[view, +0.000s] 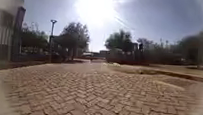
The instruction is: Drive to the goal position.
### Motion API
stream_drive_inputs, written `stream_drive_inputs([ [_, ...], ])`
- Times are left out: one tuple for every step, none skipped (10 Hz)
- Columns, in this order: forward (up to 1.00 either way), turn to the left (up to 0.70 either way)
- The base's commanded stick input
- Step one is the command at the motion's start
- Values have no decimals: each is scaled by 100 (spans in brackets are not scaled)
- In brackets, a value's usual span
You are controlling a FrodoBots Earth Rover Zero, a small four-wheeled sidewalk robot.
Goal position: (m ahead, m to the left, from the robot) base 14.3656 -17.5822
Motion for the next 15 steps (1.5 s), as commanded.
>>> stream_drive_inputs([
  [100, 0],
  [100, 0],
  [100, 0],
  [100, 0],
  [100, 0],
  [100, 0],
  [100, 0],
  [100, 0],
  [100, 0],
  [100, 0],
  [100, 0],
  [100, 0],
  [100, 0],
  [100, 0],
  [100, 0],
])
